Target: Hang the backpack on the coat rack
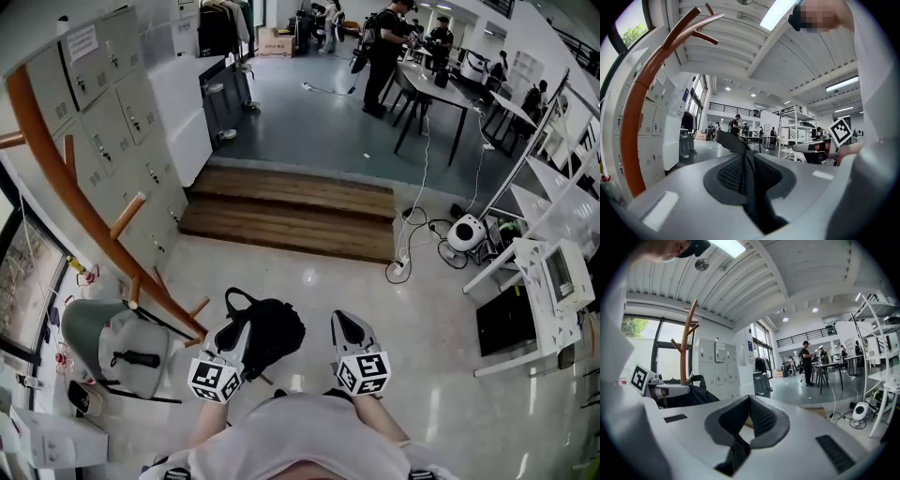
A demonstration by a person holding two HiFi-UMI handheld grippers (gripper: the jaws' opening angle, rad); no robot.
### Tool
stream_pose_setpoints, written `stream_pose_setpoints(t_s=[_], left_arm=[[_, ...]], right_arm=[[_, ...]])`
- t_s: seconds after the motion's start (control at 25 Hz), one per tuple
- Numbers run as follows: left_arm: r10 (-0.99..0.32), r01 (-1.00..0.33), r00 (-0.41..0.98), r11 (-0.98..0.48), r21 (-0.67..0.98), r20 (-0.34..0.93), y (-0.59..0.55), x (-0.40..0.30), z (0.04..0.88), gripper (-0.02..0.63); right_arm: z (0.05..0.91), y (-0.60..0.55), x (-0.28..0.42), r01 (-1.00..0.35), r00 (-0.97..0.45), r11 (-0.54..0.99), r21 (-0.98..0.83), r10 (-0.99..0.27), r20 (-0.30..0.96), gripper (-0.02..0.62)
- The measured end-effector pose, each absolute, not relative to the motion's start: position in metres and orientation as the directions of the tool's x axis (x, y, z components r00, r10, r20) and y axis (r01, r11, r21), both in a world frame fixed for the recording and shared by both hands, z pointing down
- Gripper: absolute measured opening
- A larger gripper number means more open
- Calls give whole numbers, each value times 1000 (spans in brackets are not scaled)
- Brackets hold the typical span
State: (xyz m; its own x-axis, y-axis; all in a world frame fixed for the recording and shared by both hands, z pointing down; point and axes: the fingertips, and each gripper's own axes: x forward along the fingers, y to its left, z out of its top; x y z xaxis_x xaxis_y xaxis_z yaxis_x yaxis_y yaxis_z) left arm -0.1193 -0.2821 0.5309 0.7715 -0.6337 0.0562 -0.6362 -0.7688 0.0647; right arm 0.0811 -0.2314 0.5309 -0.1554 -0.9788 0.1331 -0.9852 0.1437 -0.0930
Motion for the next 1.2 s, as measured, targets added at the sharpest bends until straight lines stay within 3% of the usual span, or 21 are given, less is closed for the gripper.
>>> stream_pose_setpoints(t_s=[0.8,1.2], left_arm=[[-738,-743,669,-659,121,85,-336,-115,537,60],[-835,-838,536,-507,204,127,-342,-121,553,60]], right_arm=[[534,-297,102,-965,-249,231,-123,-954,168,9],[540,-289,123,-956,-278,255,-144,-945,169,9]])
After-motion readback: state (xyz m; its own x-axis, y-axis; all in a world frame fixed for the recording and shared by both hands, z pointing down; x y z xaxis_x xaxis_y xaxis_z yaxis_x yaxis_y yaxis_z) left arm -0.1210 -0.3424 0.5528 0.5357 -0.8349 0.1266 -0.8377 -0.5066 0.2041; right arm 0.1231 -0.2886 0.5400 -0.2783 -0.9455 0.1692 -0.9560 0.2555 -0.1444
